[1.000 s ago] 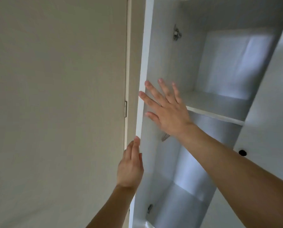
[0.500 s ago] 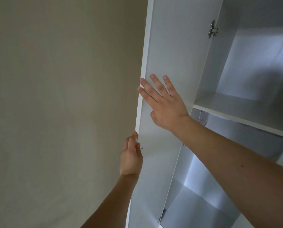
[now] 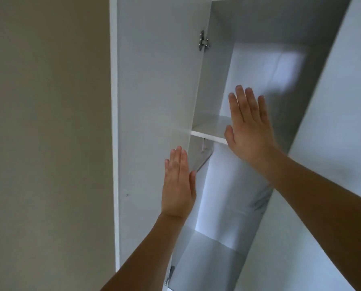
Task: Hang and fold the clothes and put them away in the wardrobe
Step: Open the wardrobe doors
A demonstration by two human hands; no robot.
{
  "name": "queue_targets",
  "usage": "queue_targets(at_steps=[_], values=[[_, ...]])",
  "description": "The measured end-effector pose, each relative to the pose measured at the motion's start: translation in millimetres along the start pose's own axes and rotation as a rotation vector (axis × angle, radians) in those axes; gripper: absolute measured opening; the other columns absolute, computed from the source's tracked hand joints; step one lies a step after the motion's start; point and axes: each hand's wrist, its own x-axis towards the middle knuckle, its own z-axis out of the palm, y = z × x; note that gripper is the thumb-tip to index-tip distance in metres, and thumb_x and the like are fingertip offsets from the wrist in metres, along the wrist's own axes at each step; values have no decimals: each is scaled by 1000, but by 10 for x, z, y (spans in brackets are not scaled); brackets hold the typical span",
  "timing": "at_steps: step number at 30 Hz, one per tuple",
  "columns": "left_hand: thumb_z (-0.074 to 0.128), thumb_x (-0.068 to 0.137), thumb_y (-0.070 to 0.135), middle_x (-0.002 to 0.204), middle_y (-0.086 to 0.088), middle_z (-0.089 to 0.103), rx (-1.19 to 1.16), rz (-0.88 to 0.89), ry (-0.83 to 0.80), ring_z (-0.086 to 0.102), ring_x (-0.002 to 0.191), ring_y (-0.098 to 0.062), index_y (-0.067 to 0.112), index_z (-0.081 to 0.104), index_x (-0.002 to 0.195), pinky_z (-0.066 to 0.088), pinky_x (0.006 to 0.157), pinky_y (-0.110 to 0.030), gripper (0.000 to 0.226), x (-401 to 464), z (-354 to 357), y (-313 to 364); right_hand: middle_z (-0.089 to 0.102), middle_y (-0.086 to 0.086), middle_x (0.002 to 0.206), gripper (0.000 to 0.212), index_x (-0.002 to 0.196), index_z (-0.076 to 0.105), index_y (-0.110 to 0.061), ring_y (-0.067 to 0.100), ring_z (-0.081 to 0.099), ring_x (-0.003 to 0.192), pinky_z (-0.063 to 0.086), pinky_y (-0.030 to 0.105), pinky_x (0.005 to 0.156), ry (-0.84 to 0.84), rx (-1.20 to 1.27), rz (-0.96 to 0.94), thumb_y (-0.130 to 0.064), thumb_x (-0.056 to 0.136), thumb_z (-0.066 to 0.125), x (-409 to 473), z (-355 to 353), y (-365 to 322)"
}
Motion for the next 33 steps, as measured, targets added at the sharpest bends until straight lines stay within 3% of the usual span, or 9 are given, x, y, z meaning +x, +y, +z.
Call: queue_targets(at_steps=[3,7,12,18,21,24,27,30,33], values=[[19,105,34,152,-20,31,-43,44,-70,23,144,-28,2,17,147,19,118,-44,53,103,386,392,8,17,158,73,150,16,-2,34,7,147,5,49,118,2,-75,101,-26,90,50,-250,75,590],[26,104,34,153,-20,29,-72,74,-129,24,144,-31,-1,23,147,20,118,-43,56,184,885,918,10,19,158,72,149,17,0,35,9,146,6,49,119,-57,-102,212,-23,89,49,-528,207,1175],[24,104,37,157,-14,21,-216,74,-206,15,147,-24,7,11,150,18,118,-38,57,257,1451,1419,-12,15,158,71,150,-6,-4,29,-11,147,-8,44,118,-160,-163,325,-31,97,33,-696,452,1687],[9,100,46,161,-2,1,-305,81,-388,-2,148,-12,12,-3,151,3,120,-26,62,393,2133,1388,-16,13,158,71,149,-12,-5,27,-15,146,-11,42,117,-164,-171,462,-39,99,25,-622,857,1898],[-3,91,58,160,-5,13,-388,92,-527,8,148,-15,9,7,152,11,121,-29,79,399,2437,1338,-17,12,158,72,149,-14,-6,27,-15,146,-9,42,118,-167,-166,524,-45,99,21,-531,1097,1951],[-2,81,60,160,-3,17,-481,19,-671,17,147,-17,13,11,153,18,118,-26,87,459,2690,1329,-18,13,158,75,150,-13,-6,27,-16,146,-8,41,119,-176,-155,570,-50,99,21,-437,1292,1978],[0,79,63,157,-2,26,-542,-11,-709,27,143,-16,14,18,152,21,112,-20,89,505,2858,1358,-15,15,158,79,150,-10,-3,29,-14,146,-5,41,119,-134,-141,609,-51,98,26,-366,1428,1948],[20,99,46,143,1,49,-624,-13,-722,48,128,-13,17,32,148,31,103,-13,59,535,2989,1386,-12,17,158,81,150,-7,-1,31,-12,146,-3,43,119,-111,-190,631,-48,97,34,-343,1551,1953],[32,104,30,112,4,66,-688,-48,-689,63,98,-10,19,50,133,48,88,-20,36,531,3057,1399,-9,18,158,81,150,-4,-1,32,-9,146,1,44,120,-119,-227,646,-45,96,38,-348,1596,1966]])
